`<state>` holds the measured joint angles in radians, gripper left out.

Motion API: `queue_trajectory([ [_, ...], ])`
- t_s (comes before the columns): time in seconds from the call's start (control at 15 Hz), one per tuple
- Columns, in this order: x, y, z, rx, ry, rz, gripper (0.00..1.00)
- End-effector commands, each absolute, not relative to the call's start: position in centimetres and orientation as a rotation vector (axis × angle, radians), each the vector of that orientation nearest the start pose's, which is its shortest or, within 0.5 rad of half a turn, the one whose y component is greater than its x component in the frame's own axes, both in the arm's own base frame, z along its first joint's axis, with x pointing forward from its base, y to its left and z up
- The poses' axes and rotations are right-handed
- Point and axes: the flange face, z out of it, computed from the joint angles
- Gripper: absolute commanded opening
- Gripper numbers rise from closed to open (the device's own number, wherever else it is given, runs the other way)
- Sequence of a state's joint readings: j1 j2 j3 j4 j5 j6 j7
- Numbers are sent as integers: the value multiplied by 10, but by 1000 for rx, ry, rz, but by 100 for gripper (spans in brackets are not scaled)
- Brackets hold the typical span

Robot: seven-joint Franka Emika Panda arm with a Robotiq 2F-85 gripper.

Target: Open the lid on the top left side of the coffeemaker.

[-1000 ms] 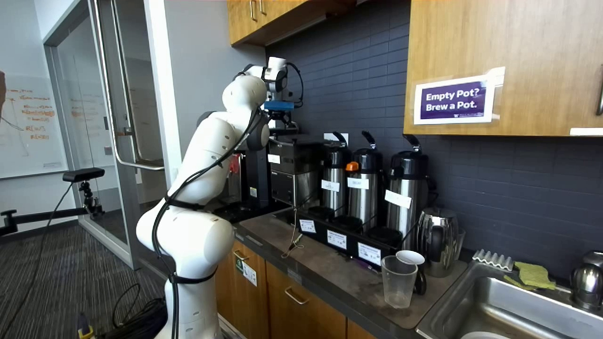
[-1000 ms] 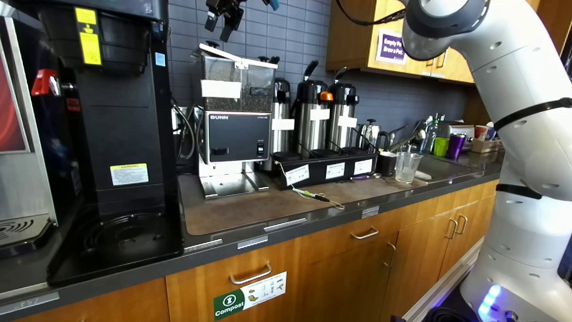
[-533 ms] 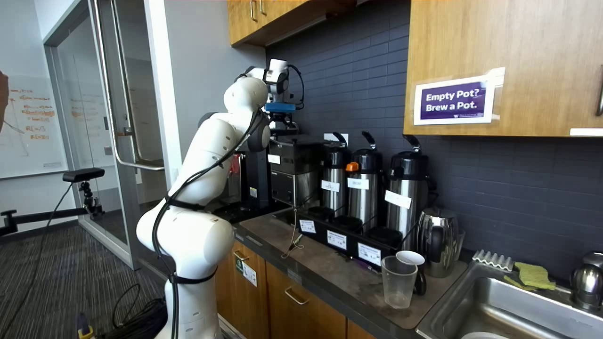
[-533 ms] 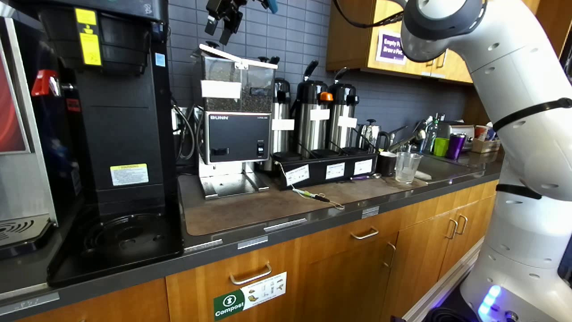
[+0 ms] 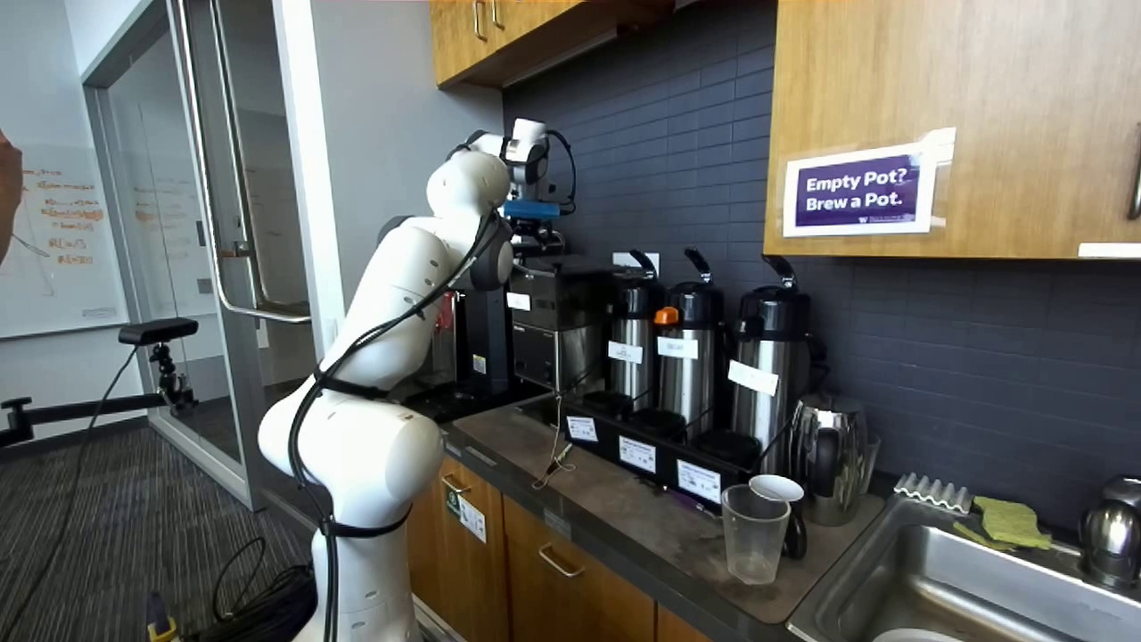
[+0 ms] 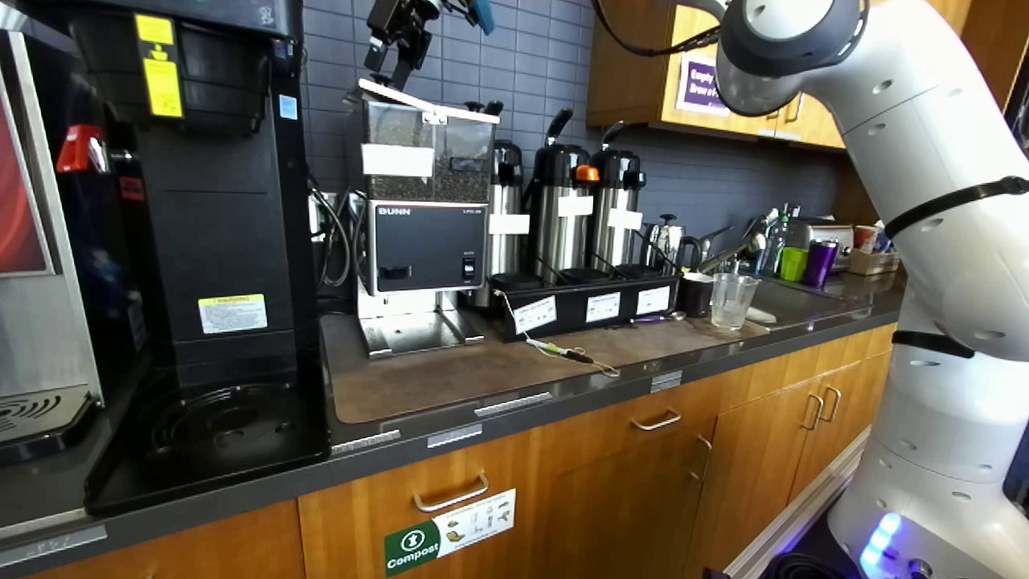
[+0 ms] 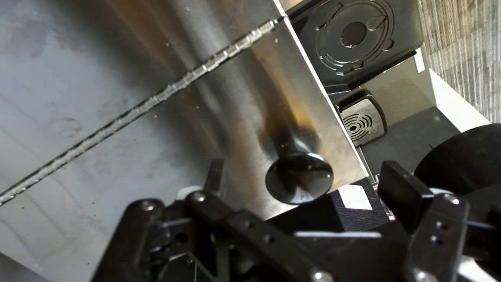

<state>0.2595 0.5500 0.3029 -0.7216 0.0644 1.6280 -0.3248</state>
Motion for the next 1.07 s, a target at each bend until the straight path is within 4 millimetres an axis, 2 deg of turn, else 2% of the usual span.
queue_trajectory([
  [0.0,627,298,691,-2572,-1152,-514,95],
  [0.07,628,299,690,-2573,-1151,-513,74],
  [0.2,628,299,689,-2579,-1152,-515,70],
  [0.27,628,299,690,-2581,-1151,-518,64],
  [0.67,624,297,701,-2590,-1146,-558,17],
  [1.0,620,295,709,-2594,-1143,-573,17],
])
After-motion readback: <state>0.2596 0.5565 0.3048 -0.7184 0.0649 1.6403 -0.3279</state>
